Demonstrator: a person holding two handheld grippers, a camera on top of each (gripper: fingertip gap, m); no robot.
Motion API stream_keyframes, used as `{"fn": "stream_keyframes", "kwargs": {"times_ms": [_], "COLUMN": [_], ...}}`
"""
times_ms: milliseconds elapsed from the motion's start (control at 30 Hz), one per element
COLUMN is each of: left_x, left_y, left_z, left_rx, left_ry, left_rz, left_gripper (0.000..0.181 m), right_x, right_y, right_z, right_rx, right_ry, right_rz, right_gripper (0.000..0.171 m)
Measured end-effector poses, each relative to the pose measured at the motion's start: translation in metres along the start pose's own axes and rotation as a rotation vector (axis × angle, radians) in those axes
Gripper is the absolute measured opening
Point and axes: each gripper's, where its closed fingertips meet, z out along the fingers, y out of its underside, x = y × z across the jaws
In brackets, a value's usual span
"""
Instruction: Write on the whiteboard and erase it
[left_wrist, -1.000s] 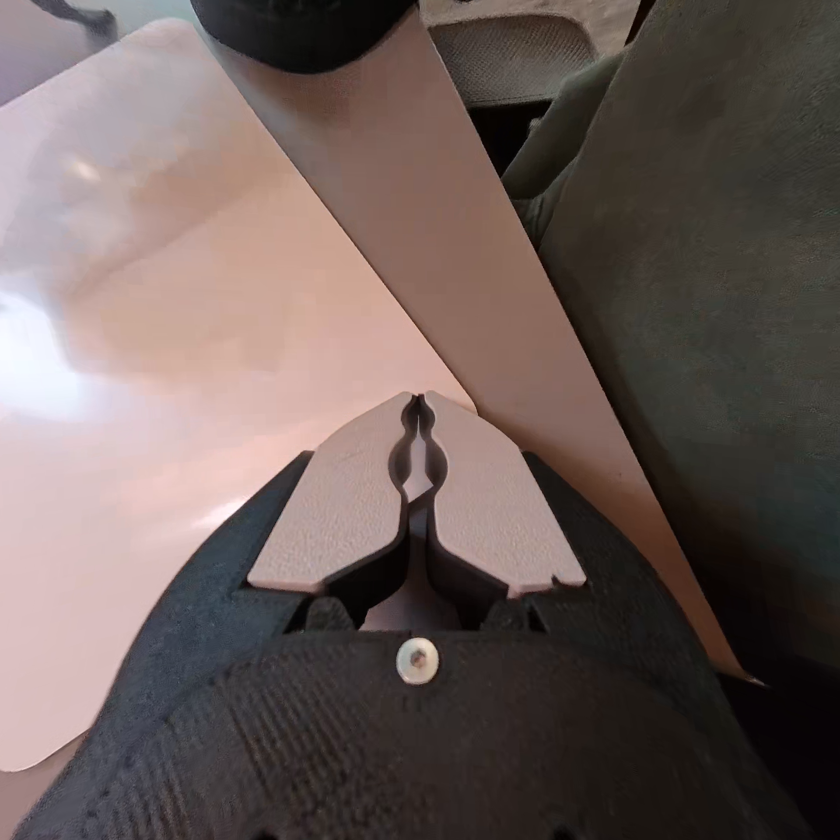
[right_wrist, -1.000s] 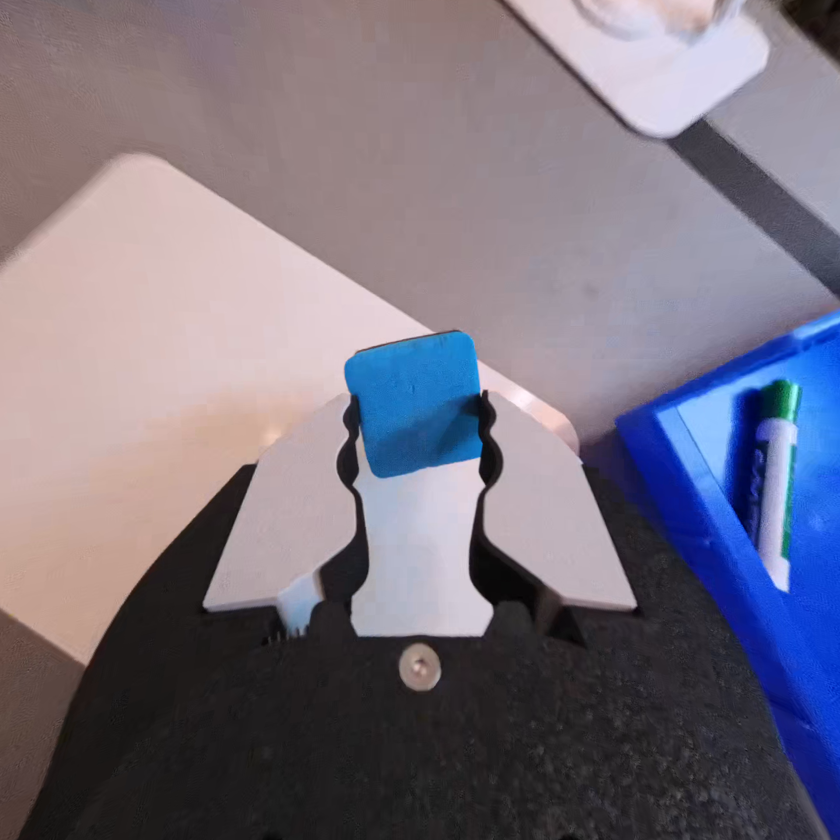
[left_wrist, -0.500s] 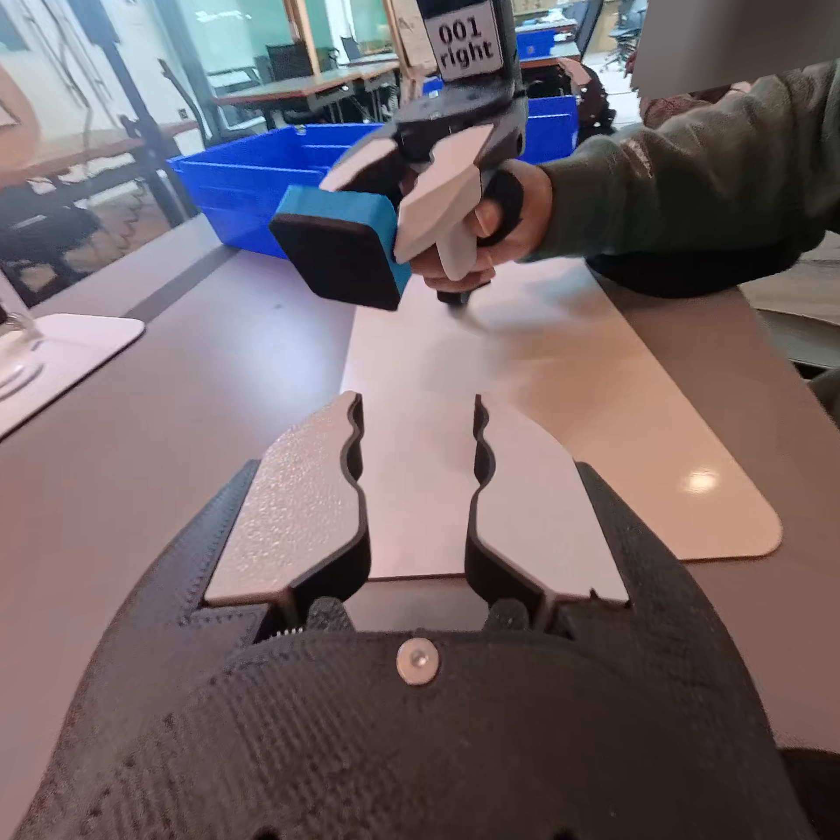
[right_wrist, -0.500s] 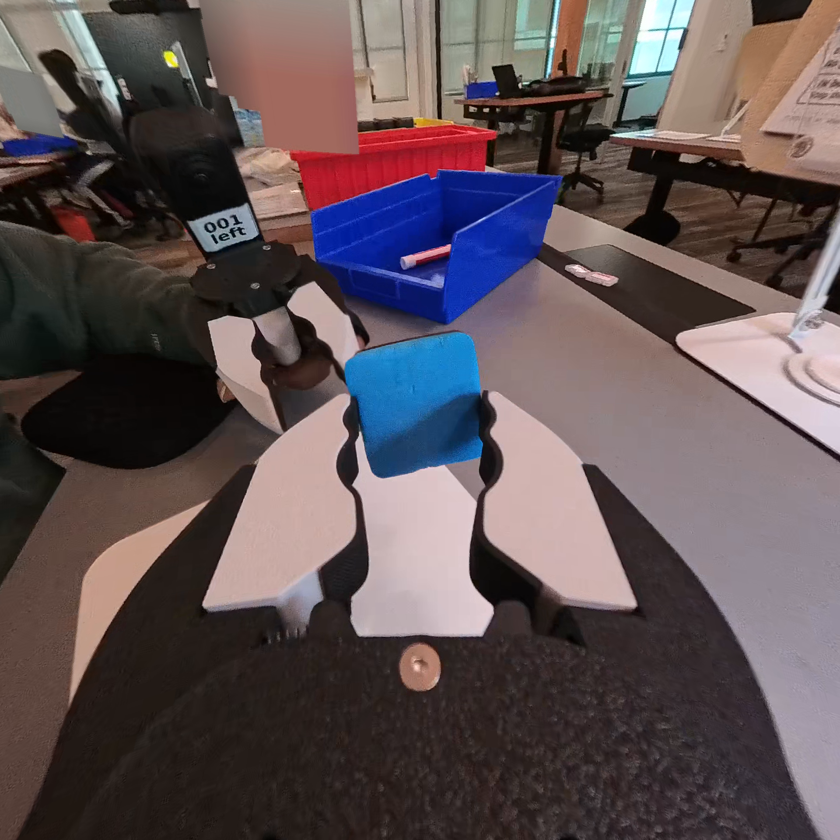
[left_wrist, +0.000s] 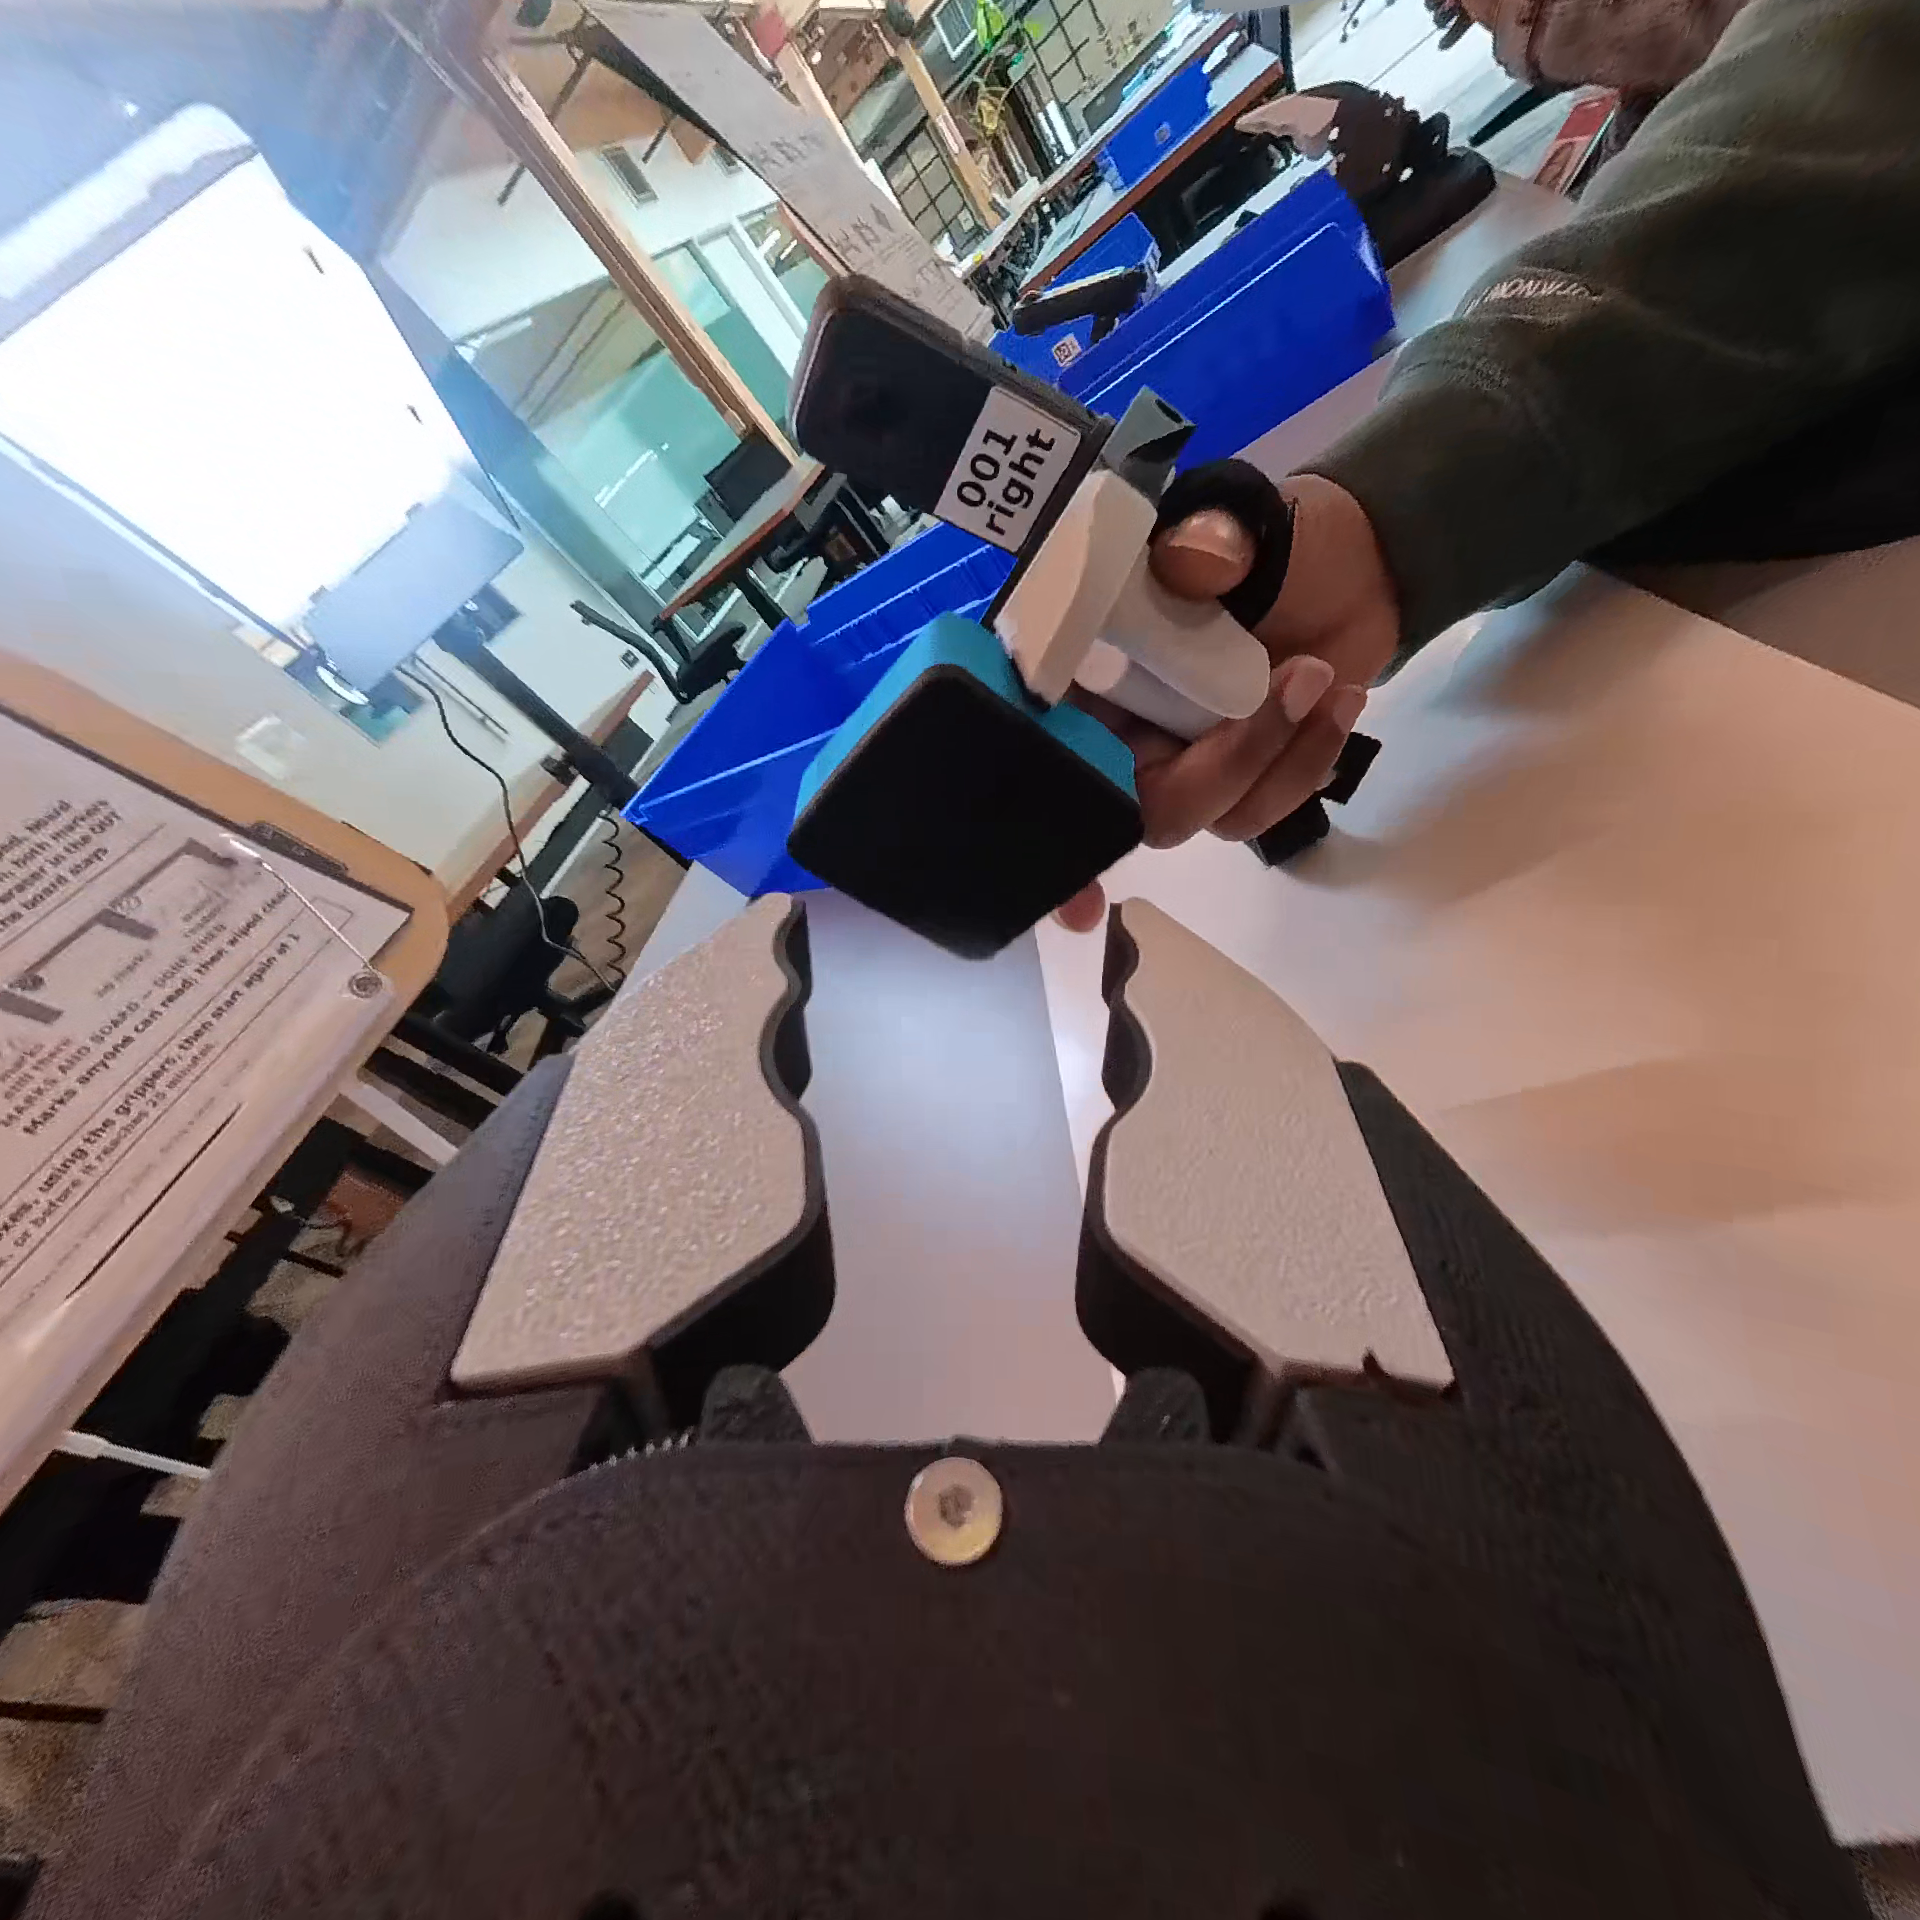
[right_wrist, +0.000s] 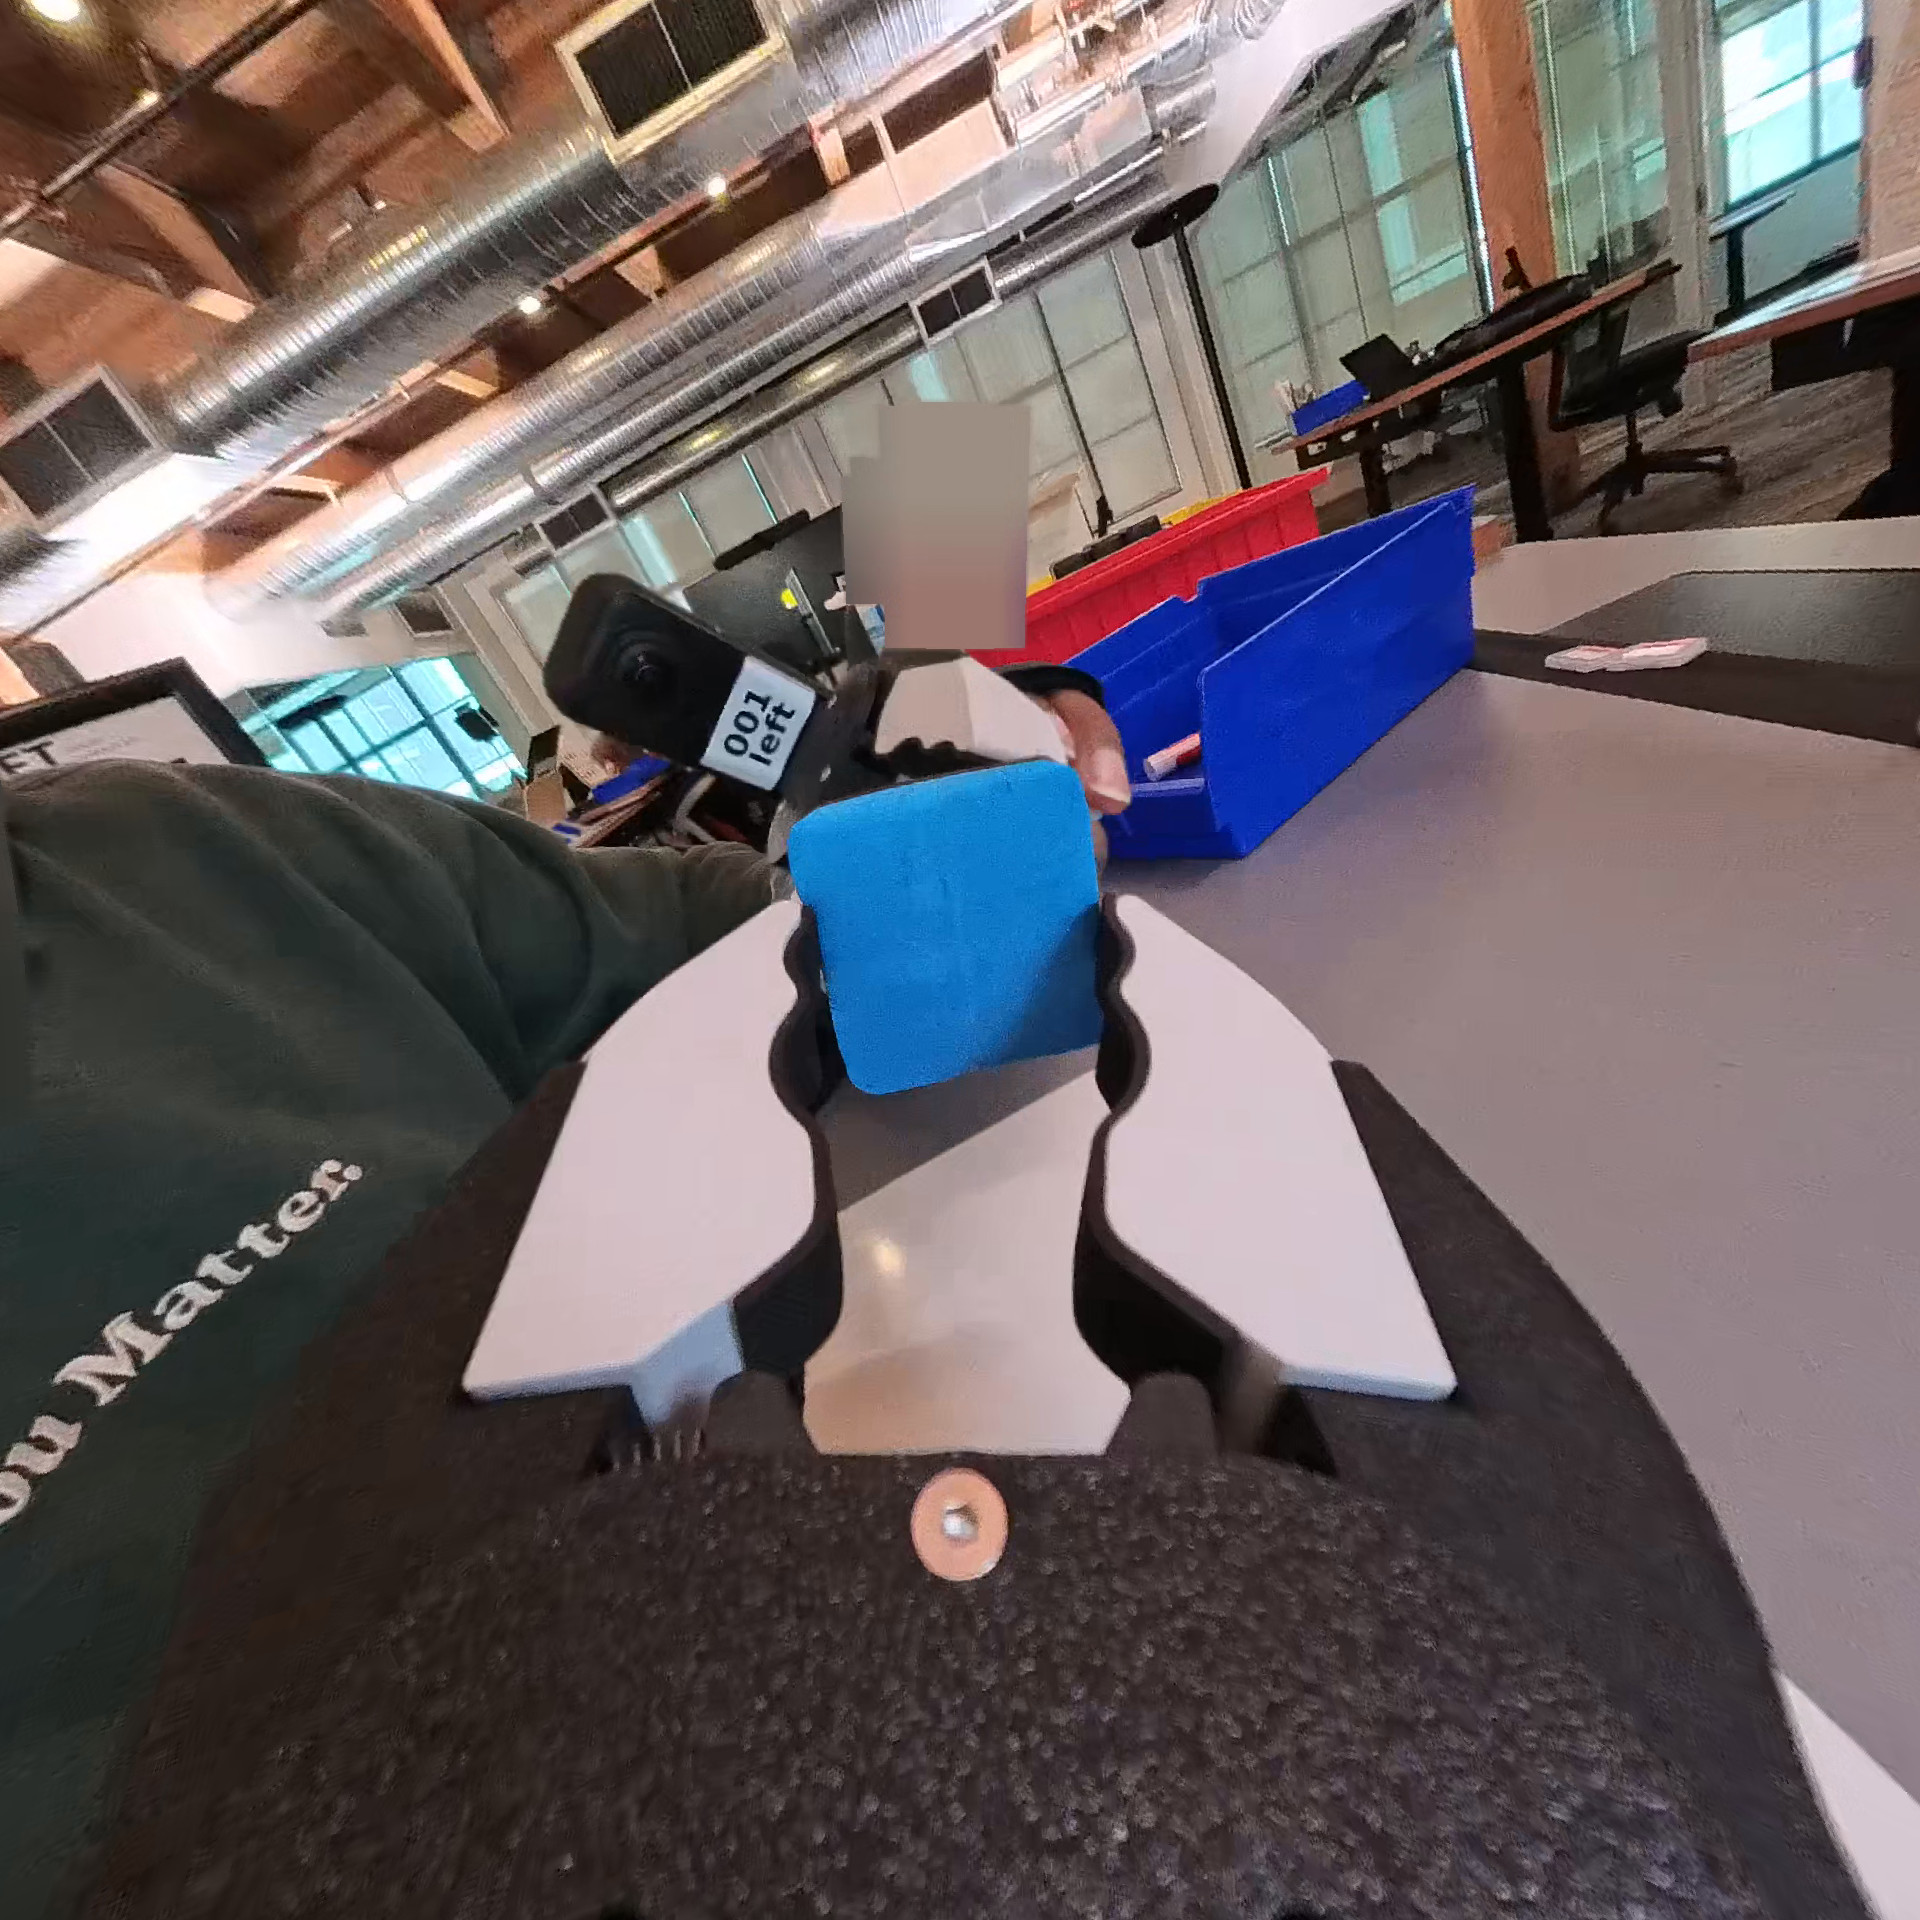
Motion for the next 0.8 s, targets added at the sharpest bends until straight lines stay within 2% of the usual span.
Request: {"fn": "stream_keyframes", "kwargs": {"times_ms": [267, 400, 500, 567, 667, 800], "left_x": [0.021, 0.023, 0.037, 0.051, 0.055, 0.045], "left_y": [0.004, 0.014, 0.027, 0.032, 0.04, 0.038], "left_z": [-0.013, -0.012, -0.009, -0.009, -0.007, -0.008], "left_rx": [-0.008, -0.034, -0.084, -0.113, -0.166, -0.116], "left_ry": [-0.007, 0.106, 0.253, 0.331, 0.319, 0.281], "left_rz": [0.023, -0.214, -0.419, -0.449, -0.368, -0.417], "left_gripper": [0.052, 0.056, 0.062, 0.053, 0.052, 0.052], "right_x": [-0.002, 0.011, 0.007, 0.006, 0.009, 0.011], "right_y": [0.026, 0.049, 0.068, 0.075, 0.085, 0.074], "right_z": [0.01, 0.007, 0.009, 0.01, 0.008, 0.006], "right_rx": [-0.109, -0.303, -0.445, -0.509, -0.599, -0.57], "right_ry": [0.02, 0.162, 0.187, 0.218, 0.26, 0.304], "right_rz": [-0.007, -0.239, -0.407, -0.503, -0.596, -0.651], "right_gripper": [0.051, 0.051, 0.051, 0.051, 0.051, 0.052]}}
